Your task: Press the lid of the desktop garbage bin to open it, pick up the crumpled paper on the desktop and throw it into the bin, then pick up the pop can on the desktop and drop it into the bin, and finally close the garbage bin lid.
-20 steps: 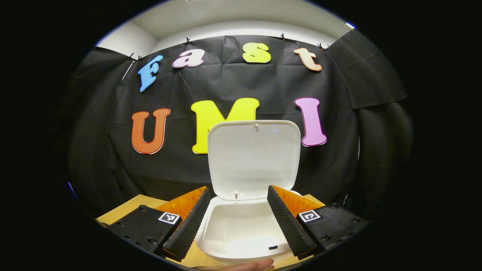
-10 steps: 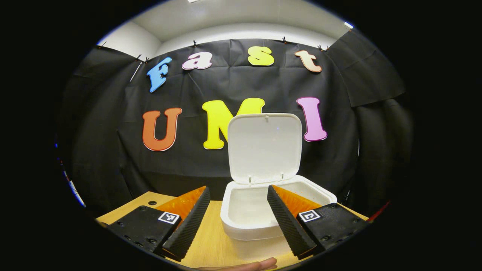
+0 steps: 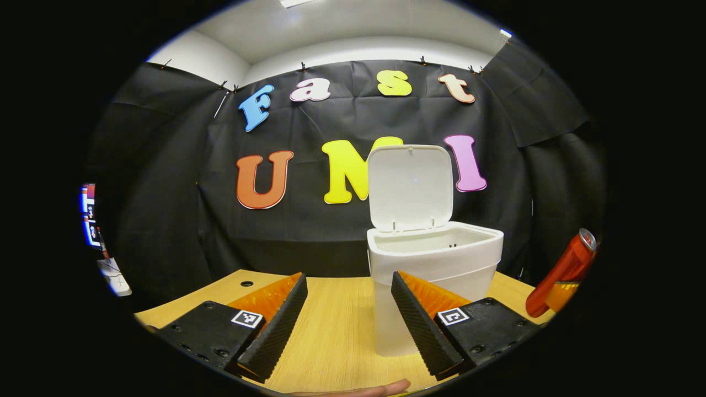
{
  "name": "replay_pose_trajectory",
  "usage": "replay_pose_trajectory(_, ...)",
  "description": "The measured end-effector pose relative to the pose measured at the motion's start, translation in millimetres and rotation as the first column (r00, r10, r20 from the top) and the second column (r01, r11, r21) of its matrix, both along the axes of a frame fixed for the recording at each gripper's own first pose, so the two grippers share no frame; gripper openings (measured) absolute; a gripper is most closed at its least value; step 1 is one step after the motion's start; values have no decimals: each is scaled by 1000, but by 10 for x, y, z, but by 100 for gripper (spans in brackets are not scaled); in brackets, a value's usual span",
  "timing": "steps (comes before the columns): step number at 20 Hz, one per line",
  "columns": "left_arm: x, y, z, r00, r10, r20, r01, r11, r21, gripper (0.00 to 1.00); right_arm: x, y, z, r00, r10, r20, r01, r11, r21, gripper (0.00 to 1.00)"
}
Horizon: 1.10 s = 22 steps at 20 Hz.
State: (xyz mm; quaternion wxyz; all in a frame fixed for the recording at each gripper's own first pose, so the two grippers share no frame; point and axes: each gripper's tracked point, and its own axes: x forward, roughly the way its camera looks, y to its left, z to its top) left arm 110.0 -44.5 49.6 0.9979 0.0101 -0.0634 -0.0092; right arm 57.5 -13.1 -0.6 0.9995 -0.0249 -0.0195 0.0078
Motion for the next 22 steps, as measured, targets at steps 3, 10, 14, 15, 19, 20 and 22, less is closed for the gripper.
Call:
replay_pose_trajectory(3, -125, 194, -131, 998, 57, 19, -58, 998, 21, 98, -11, 117, -32, 1000, -5, -9, 5, 1000, -4, 81)
replay_pose_trajectory(10, -522, 344, -477, 999, 46, -22, -47, 998, -43, 98, -121, 341, -205, 999, -12, -47, 8, 996, -89, 82)
replay_pose_trajectory(14, -659, 405, -582, 999, 22, -39, -24, 998, -64, 99, -206, 339, -301, 997, -30, -71, 25, 998, -65, 81)
replay_pose_trajectory(15, -674, 388, -592, 999, 5, -41, -8, 997, -71, 98, -218, 357, -304, 997, -23, -80, 19, 999, -47, 82)
replay_pose_trajectory(19, -698, 440, -574, 999, -12, -42, 10, 998, -68, 98, -298, 450, -103, 995, -18, -97, 15, 999, -31, 81)
replay_pose_trajectory(20, -704, 427, -613, 998, -22, -64, 18, 997, -76, 98, -296, 483, -11, 996, -27, -89, 23, 999, -50, 81)
replay_pose_trajectory(22, -729, 468, -651, 996, -10, -86, 3, 997, -80, 99, -257, 531, 207, 997, -53, -61, 47, 995, -92, 81)
